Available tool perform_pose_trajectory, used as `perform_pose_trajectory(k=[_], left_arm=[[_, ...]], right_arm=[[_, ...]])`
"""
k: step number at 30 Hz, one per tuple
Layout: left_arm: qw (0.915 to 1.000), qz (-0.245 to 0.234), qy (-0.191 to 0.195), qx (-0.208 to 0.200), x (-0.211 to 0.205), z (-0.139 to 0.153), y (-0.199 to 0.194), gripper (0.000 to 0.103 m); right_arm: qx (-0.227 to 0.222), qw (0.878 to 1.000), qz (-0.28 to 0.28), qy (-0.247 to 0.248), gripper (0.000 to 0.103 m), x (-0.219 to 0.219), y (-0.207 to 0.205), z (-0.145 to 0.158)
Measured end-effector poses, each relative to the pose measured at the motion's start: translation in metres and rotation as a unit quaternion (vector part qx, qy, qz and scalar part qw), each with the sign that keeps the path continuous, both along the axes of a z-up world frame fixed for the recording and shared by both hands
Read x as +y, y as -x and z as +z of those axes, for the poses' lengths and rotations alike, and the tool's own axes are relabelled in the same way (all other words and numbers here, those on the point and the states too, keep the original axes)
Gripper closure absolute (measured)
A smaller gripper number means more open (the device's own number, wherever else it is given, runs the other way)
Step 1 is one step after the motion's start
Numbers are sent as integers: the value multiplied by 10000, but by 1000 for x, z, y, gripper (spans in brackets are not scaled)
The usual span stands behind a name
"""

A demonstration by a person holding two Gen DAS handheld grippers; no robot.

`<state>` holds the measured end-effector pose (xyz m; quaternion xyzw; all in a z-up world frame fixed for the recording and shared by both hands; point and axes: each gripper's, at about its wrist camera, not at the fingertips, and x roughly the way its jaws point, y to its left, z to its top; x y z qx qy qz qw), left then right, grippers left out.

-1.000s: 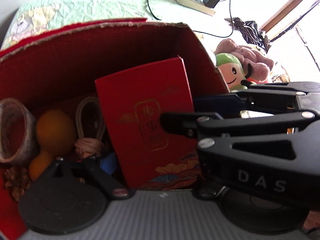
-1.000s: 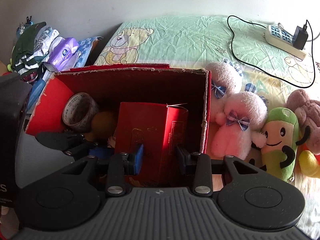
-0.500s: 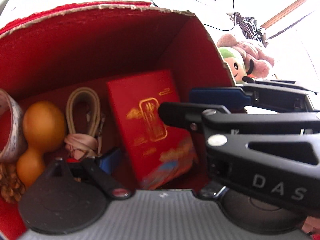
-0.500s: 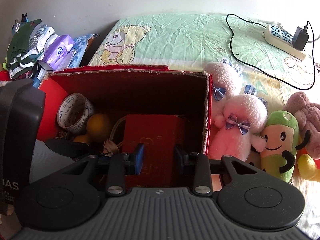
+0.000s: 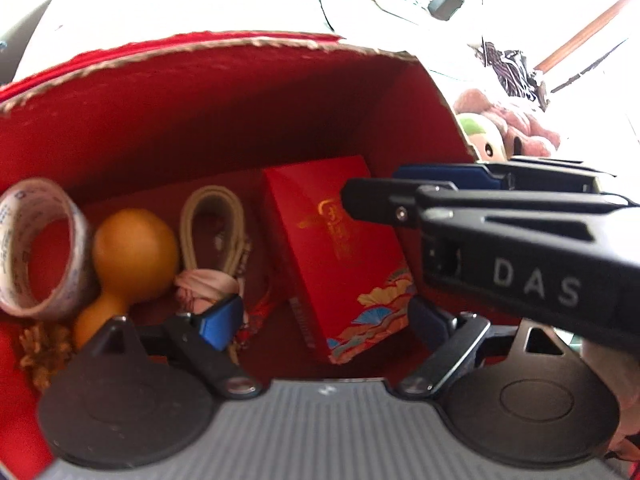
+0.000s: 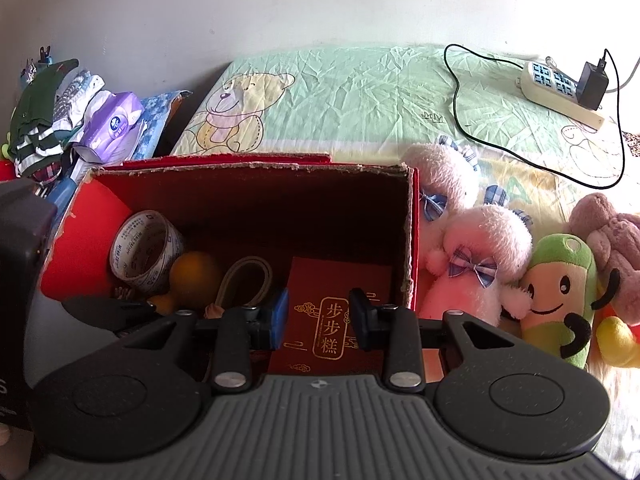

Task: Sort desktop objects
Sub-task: 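Lift the red packet and lower it into the red box beside the strap, then open the right gripper to release the packet inside the box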

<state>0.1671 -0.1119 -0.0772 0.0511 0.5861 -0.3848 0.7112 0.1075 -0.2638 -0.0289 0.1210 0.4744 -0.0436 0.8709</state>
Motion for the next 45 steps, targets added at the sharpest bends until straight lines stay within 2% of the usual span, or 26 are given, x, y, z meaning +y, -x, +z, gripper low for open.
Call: perform_pose_trajectory(k=[11,14,15,17,20,22,27,32,37,41,45], left_arm=[[9991,290,-36,-310,29,10,-16,14],[9988,399,-45,-282,35,11,-24,15],[9984,449,-87,-323,36,12,-25,15],[9974,543,-195,-429,37,13,-27,15],[9946,685,-389,-674,36,16,-31,15],[9917,748,-557,-881,37,16,-33,15],[9913,921,-568,-749,39,13,-44,17],[9896,944,-647,-867,40,13,-46,17],[9888,1074,-704,-765,46,9,-42,17],[9872,1072,-774,-890,43,8,-37,17],[9853,1151,-883,-898,42,9,-37,20]], right_arm=[[-85,9997,160,-156,69,3,-45,-8],[14,9998,203,-43,77,3,-58,-21],[53,9997,236,30,84,5,-61,-27],[118,9993,317,167,86,9,-66,-37],[178,9986,361,344,83,15,-68,-41],[377,9975,395,453,80,18,-70,-47],[479,9966,435,513,79,20,-67,-51],[585,9954,578,497,79,24,-67,-55],[441,9952,569,665,78,26,-67,-53],[297,9959,527,669,78,25,-65,-51],[49,9986,359,378,77,16,-61,-46]])
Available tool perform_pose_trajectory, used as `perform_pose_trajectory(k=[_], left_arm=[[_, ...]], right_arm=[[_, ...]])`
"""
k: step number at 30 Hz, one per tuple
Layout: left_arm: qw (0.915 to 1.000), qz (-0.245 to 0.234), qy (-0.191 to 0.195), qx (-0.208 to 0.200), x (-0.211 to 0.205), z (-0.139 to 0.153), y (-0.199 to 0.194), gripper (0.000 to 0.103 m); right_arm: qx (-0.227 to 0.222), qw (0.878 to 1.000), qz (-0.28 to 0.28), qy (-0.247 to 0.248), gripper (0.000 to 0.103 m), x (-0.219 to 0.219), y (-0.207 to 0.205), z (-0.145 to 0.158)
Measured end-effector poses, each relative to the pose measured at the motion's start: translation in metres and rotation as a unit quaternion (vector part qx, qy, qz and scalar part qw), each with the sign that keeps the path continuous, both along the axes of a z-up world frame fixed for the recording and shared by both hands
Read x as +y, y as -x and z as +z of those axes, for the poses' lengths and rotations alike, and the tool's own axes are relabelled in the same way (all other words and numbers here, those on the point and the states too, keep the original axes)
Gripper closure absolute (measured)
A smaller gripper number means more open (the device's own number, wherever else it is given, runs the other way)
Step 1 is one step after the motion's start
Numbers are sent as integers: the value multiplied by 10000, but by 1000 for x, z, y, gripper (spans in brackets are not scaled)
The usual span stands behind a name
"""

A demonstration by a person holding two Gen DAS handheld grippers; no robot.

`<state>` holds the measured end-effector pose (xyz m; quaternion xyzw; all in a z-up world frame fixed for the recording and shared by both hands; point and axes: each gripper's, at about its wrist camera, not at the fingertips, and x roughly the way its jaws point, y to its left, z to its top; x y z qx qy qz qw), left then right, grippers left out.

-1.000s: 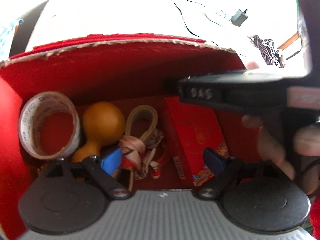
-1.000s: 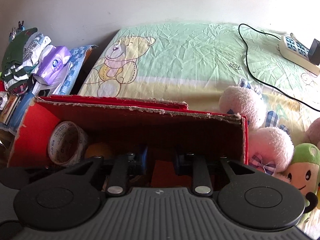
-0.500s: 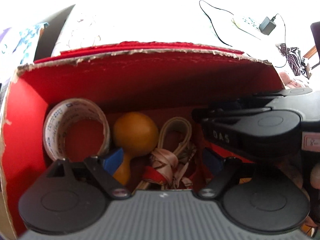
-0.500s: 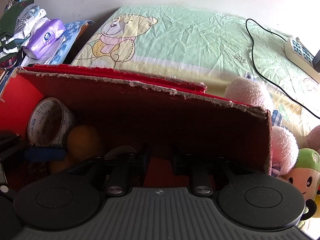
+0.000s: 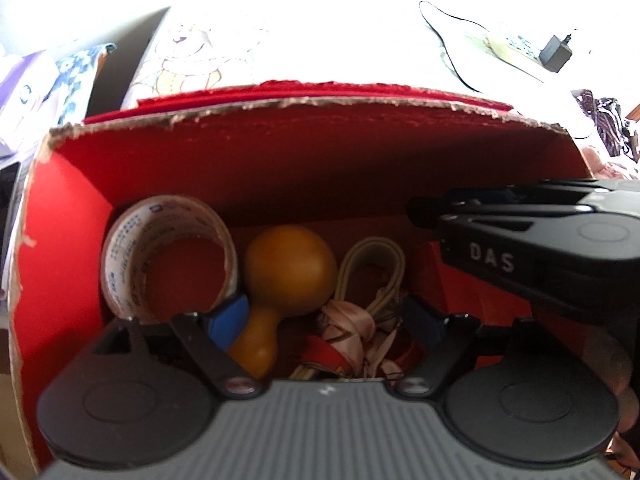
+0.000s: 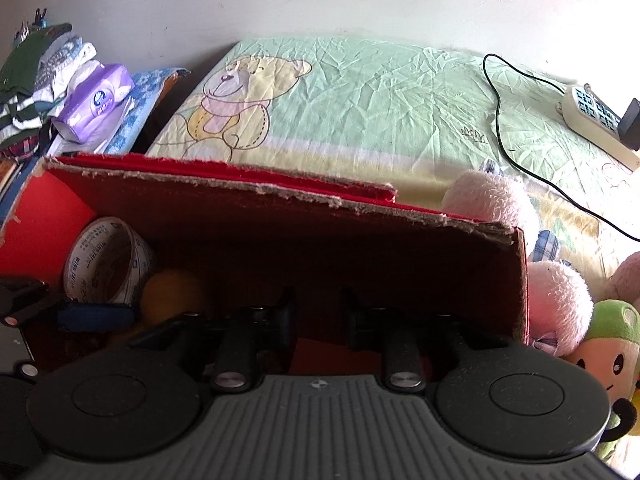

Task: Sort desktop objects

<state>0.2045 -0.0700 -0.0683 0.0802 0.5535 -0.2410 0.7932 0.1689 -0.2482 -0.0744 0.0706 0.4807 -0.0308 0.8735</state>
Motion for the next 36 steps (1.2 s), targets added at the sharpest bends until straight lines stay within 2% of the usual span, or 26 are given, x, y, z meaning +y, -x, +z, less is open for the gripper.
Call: perform_pose_trajectory(k=[2,6,13,20,36], left_arm=[[10000,35,-60,-19,-5,-1,0,22],[9998,58,-147,-81,-6,-3,1,25],[9996,34,-254,-133,-8,-4,3,25],[9995,46,-285,-163,-9,-3,5,24],[9988,2,-372,-317,-12,0,15,24]], right_arm=[[-35,10000,13,-66,76,0,0,1],[-6,9999,41,153,76,6,0,0],[330,9993,-64,174,78,10,2,-2],[-60,9994,-312,100,80,8,15,5],[-248,9986,-422,197,80,10,18,5]])
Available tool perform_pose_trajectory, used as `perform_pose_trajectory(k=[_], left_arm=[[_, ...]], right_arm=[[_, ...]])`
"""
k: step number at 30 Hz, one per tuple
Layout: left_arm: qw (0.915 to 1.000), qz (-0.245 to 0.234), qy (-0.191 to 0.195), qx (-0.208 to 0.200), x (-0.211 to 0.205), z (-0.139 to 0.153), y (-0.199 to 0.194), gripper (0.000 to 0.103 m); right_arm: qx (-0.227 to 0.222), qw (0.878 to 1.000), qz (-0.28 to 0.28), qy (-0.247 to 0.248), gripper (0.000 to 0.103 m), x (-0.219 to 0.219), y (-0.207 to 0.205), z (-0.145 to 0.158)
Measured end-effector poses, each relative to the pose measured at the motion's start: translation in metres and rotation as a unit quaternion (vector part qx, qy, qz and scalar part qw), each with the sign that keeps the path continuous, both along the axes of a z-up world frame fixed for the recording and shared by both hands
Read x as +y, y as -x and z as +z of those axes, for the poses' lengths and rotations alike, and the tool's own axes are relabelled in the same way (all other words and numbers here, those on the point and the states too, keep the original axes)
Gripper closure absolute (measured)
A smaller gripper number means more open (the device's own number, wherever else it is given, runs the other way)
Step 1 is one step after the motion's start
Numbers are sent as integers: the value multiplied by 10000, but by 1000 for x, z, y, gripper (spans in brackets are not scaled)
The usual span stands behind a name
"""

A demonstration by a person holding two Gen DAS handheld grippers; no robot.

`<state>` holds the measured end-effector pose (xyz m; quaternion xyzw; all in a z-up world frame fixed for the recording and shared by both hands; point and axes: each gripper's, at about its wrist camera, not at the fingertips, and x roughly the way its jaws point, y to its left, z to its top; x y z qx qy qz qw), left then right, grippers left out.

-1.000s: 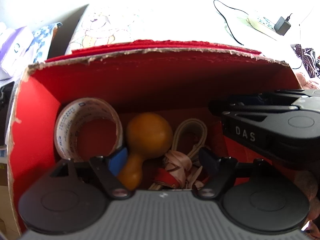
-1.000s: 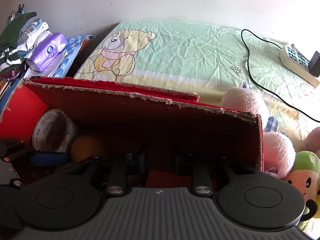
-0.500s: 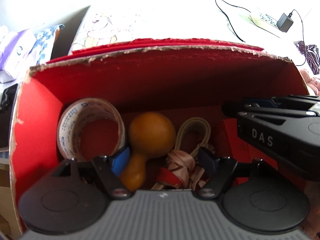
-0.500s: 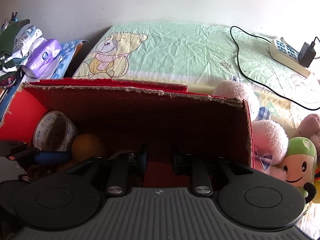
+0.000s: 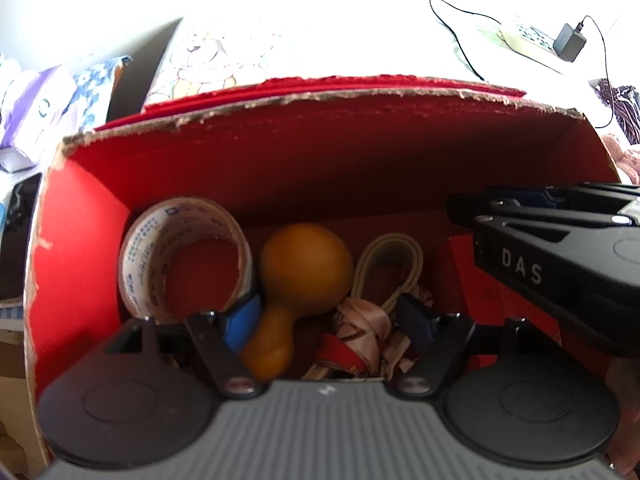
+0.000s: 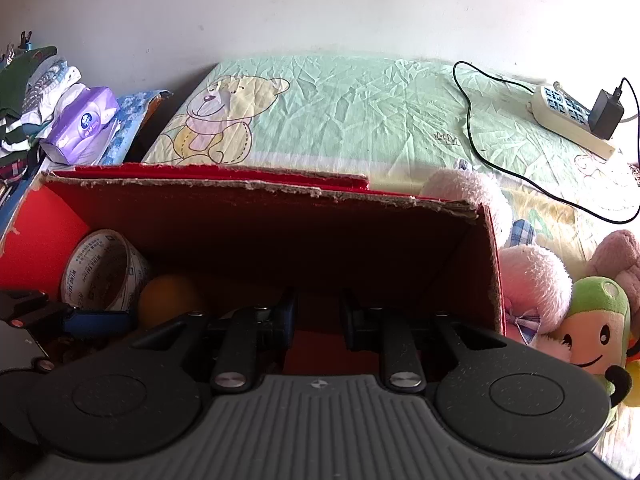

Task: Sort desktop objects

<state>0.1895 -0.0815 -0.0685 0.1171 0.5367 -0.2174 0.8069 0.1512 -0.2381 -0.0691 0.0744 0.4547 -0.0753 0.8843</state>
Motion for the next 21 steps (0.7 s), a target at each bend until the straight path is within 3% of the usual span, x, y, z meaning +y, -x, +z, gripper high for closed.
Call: perform_pose_trajectory(k=[13,18,21], left_arm=[[9998,-54,-59,-156,-3,1,8,25],[9979,-251,-314,-501,-13,3,18,24],[9988,-115,-205,-436,-9,5,16,26]], right_arm=[[-79,9999,-94,51,80,0,2,2],[-33,9999,-84,88,80,2,1,2],[-26,9999,-78,86,80,2,1,2]])
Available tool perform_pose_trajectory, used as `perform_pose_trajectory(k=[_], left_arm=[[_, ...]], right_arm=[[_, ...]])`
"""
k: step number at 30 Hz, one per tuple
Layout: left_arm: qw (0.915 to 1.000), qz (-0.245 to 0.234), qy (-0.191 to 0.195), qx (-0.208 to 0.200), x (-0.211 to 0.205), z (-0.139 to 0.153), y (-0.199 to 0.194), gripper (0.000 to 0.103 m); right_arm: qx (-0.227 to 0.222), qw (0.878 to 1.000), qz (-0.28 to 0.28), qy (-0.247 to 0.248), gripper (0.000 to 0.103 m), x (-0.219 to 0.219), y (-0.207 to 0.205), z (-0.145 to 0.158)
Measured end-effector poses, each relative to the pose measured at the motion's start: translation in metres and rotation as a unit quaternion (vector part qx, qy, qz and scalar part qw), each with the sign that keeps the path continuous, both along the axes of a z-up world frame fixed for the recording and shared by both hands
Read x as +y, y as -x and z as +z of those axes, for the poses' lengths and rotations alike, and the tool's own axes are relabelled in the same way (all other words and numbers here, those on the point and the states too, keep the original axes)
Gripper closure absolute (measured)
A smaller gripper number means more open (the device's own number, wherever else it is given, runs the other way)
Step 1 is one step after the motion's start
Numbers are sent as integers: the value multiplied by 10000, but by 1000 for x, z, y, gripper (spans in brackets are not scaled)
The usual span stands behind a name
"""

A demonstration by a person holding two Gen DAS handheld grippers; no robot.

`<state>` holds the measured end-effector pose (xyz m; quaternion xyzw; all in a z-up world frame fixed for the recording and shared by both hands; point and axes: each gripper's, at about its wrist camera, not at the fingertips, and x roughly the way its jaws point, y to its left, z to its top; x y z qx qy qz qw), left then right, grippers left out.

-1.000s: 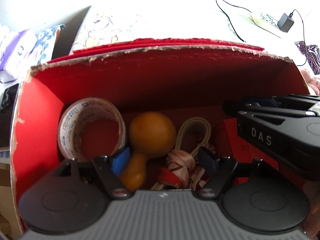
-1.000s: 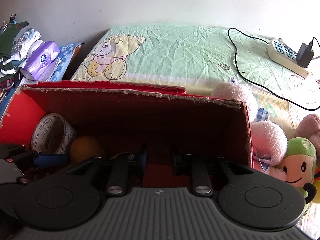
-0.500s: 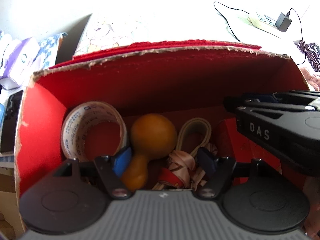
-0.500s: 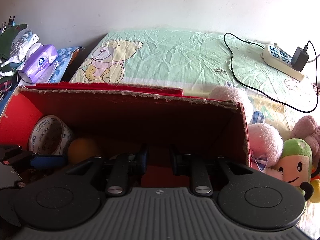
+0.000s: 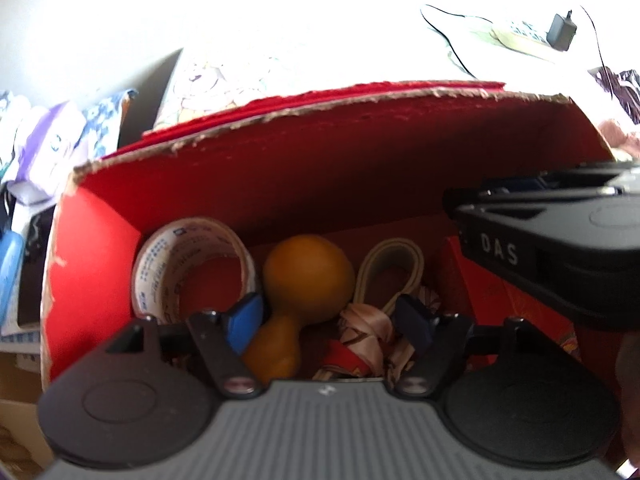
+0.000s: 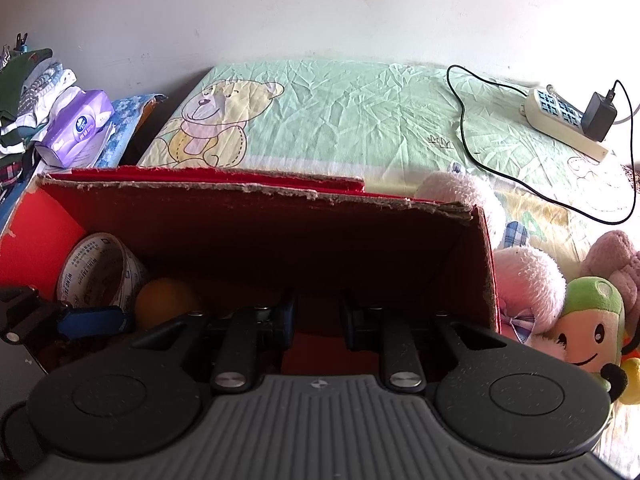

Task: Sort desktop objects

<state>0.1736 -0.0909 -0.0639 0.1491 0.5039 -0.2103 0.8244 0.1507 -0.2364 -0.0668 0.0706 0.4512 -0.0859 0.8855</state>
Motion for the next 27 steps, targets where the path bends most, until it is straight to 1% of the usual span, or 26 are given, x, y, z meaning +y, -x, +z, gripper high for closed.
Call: perform_pose_trajectory(k=[2,3,5,8,13,15,17,27], left_arm=[[9999,74,68,81,2,1,-2,27],[9998,118,118,109,3,1,-4,30],[9993,239,222,183,7,2,-7,32],[9984,341,335,296,14,3,-7,33],[9982,324,260,438,11,0,-10,31],[9982,281,250,475,11,-1,-12,28],[9981,265,257,486,12,-2,-12,28],[9984,224,277,439,11,-2,-14,28]], right_arm=[[15,10000,5,1,80,0,-1,0],[28,10000,9,6,79,0,-1,-1],[35,10000,8,4,79,1,-1,-1],[15,10000,41,-21,77,1,0,0],[18,9998,88,-169,75,-1,-2,0],[53,9996,131,-244,71,-2,-3,-1],[99,9994,185,-285,68,0,-4,-2],[129,9993,177,-308,68,0,-6,-4]])
